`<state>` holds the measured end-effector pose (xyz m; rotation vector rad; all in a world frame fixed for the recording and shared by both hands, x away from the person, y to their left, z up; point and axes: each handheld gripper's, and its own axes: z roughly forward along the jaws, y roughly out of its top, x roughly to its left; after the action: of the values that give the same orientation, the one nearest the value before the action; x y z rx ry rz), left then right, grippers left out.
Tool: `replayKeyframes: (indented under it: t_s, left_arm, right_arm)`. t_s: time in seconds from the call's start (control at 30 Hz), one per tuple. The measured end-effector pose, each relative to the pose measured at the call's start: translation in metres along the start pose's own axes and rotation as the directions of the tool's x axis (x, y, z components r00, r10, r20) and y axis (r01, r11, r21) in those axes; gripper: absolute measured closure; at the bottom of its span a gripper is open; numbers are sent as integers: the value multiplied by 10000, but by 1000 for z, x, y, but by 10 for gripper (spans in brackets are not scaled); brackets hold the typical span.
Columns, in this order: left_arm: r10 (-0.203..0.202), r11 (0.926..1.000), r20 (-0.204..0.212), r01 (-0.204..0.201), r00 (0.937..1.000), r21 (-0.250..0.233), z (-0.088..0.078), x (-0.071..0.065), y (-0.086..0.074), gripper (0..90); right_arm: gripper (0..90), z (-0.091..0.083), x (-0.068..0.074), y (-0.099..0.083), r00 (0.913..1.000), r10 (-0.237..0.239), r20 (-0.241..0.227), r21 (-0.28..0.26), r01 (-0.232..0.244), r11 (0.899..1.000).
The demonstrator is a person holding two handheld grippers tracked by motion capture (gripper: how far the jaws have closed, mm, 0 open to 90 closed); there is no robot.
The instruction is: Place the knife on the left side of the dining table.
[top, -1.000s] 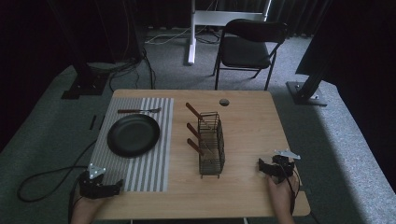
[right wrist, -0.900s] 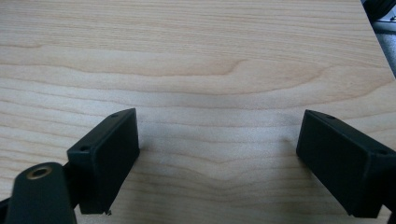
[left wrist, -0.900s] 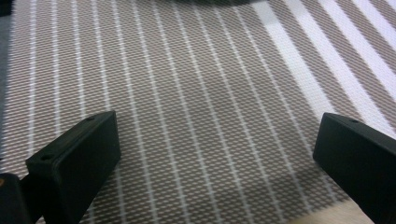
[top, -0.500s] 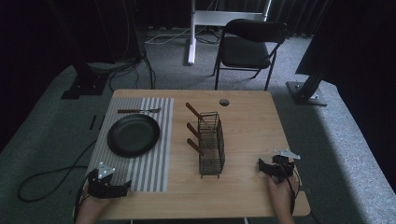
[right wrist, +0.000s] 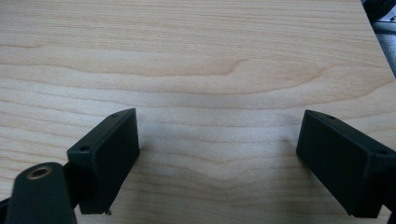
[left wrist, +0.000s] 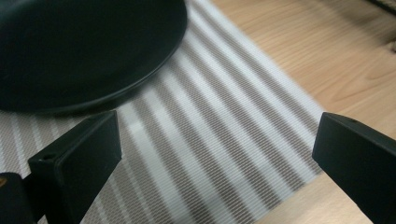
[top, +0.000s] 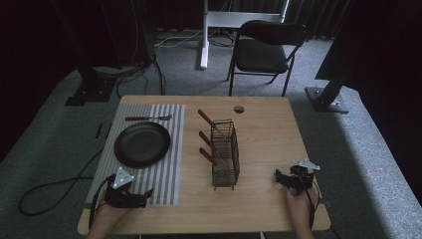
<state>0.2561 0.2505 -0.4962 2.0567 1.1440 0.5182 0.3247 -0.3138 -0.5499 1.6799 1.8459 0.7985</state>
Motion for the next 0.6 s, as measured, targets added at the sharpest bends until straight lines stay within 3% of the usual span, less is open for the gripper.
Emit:
replayKeyframes:
  t_s: [0.23, 0.43, 0.47, 0.6]
  left_arm:
    - [345, 9991, 570, -329, 9978, -279, 3, -9, 16, 18]
    - [524, 9975, 729, -488, 9960, -503, 4, -13, 24, 18]
    - [784, 9953, 939, -727, 9925, -633, 6, -20, 34, 18]
    - [948, 9929, 1123, -859, 9891, -820, 7, -25, 42, 18]
  right_arm:
    - [121, 0, 0, 0, 10000, 1, 1, 1, -1, 10000]
    - [121, 0, 0, 0, 10000, -4, 0, -2, 4, 10000]
    - [121, 0, 0, 0, 10000, -4, -1, -2, 4, 10000]
    - [121, 0, 0, 0, 10000, -7, 0, -3, 7, 10000]
